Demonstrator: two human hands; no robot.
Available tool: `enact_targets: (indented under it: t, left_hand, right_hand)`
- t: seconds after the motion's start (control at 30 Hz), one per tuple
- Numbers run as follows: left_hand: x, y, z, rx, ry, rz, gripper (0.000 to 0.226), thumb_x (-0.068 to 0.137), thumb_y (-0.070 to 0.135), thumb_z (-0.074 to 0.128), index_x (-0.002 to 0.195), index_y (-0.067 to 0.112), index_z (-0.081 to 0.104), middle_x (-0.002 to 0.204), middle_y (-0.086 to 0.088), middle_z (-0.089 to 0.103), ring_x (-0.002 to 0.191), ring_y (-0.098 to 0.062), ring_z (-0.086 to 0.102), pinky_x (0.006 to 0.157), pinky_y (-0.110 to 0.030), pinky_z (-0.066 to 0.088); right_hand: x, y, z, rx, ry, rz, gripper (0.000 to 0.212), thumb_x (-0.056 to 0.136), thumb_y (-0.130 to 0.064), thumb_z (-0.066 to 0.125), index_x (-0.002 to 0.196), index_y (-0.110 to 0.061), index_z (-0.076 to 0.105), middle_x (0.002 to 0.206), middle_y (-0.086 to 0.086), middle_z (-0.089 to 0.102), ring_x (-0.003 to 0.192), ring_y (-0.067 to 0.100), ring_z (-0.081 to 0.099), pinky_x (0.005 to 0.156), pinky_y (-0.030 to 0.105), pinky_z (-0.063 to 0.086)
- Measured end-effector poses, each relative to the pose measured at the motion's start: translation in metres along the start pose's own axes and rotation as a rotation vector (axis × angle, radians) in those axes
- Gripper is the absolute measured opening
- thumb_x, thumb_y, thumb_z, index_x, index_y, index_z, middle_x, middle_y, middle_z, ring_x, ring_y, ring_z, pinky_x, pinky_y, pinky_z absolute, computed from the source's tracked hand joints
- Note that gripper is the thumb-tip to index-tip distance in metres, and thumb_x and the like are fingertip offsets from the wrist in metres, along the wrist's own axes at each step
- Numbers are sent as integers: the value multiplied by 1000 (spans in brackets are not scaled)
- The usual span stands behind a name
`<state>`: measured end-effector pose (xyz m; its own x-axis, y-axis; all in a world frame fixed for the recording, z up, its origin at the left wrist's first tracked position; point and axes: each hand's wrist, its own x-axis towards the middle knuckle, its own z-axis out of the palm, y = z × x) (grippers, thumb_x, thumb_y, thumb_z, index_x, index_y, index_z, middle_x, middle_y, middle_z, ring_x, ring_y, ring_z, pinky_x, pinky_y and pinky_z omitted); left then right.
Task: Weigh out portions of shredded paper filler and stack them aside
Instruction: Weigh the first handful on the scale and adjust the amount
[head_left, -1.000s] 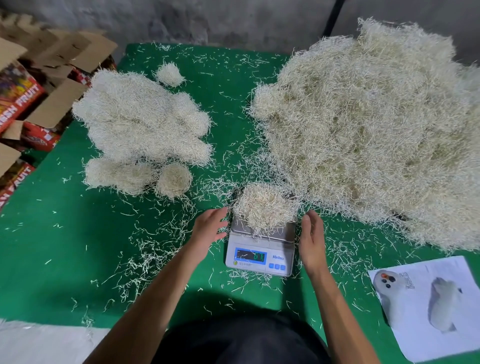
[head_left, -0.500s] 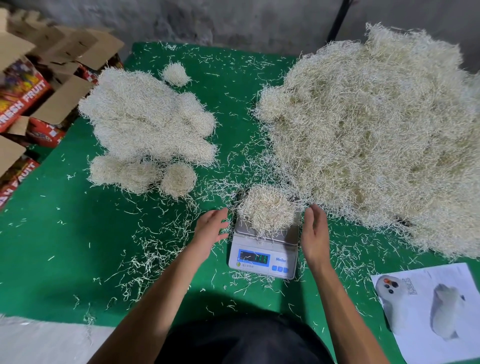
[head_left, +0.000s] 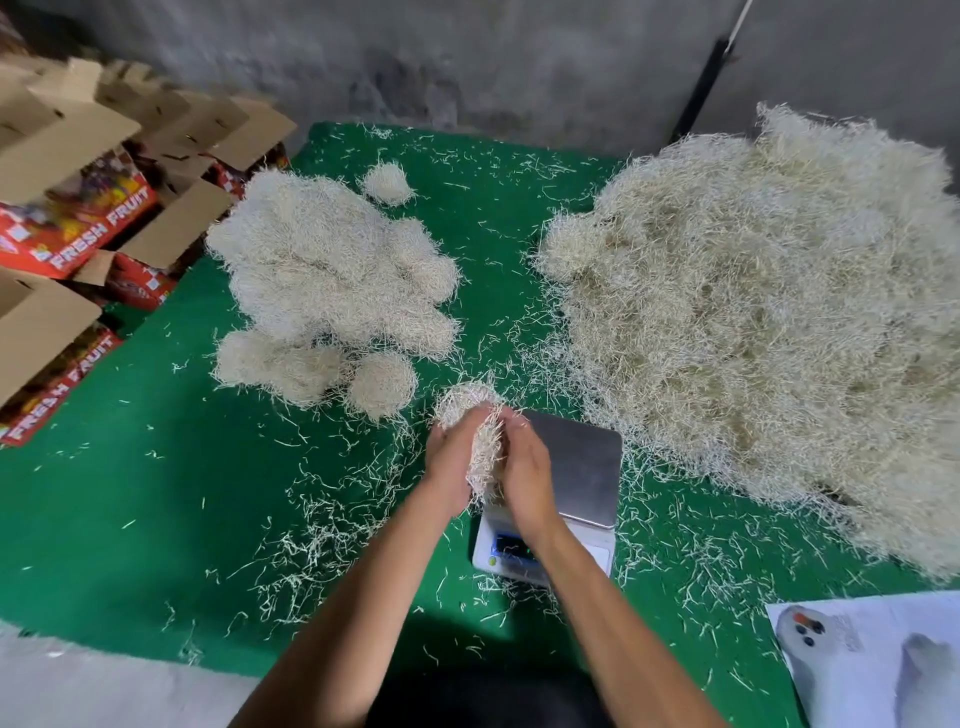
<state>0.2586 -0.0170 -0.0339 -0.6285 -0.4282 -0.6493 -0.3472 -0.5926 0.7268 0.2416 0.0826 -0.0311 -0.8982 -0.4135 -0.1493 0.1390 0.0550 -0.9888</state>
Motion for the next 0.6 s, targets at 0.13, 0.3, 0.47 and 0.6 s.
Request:
enact_targets:
  t: [0.13,0.3,0.47,0.6]
  left_hand:
    - [-7,22,-31,206,-108,67,61,77,47,73,135,32,58,156,-17,33,141,-43,36,111,-70,32]
    - [-37,36,-39,345,-312,48,24,77,45,66,97,59,69,163,1,23,143,-30,32,110,-55,34]
    - [-27,50,-15,229,-225,7,41,102,36,55,140,20,56,161,-10,35,137,-30,47,97,-38,48]
    - [-34,67,6,348,-233,35,54,96,51,58,146,33,49,168,-2,18,152,-30,18,116,-66,15]
  right_hand:
    - [11,-4,-24,115,106,78,20,108,-19,51,120,-16,66,104,9,73,85,27,69,73,34,61]
    - [31,-3,-50,-113,-191,31,29,100,-44,66,97,-15,70,65,1,58,56,23,52,56,36,48]
    - [60,-13,-73,-33,58,138,20,94,-33,75,84,-16,77,62,2,61,50,17,46,51,30,40]
    - [76,-16,-62,139,176,260,14,91,-18,78,78,-14,80,63,2,64,47,14,44,44,27,35]
